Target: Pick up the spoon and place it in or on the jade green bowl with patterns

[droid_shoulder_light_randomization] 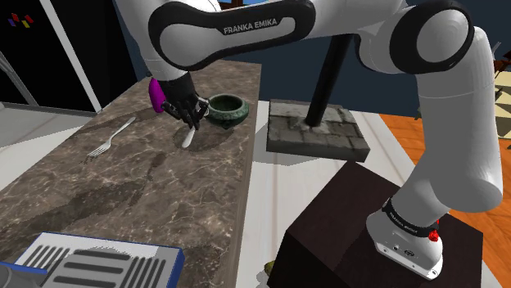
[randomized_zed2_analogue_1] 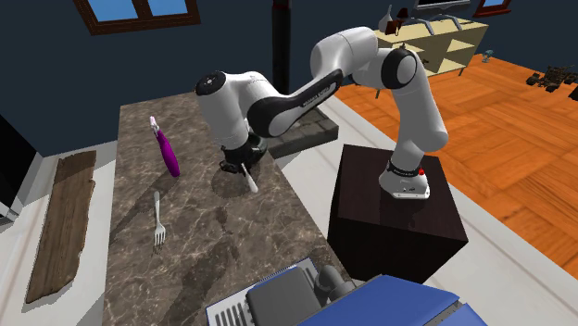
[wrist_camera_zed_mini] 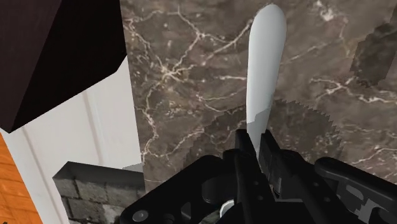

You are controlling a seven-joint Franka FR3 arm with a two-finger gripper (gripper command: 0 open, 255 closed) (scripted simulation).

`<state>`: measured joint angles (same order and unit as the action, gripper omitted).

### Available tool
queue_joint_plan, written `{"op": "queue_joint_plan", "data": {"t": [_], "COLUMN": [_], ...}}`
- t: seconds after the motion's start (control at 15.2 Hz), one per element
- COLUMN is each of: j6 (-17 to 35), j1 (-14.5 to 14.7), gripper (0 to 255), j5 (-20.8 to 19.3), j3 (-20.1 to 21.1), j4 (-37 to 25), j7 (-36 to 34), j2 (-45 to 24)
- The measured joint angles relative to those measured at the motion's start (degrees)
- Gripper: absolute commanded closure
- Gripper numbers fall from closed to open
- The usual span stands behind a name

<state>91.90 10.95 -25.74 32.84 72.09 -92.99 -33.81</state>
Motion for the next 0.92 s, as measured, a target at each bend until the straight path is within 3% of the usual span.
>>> {"op": "queue_joint_plan", "data": {"t": [0.73, 0.92], "j6": [-8.3, -8.3], "j1": [2.0, -0.3], "gripper": [255, 255], "j5": [0.1, 0.4], "j3": [0.1, -0.2], "j4": [-9.0, -8.3], "j7": [1.8, 4.2], "j2": [-0.1, 1.1]}}
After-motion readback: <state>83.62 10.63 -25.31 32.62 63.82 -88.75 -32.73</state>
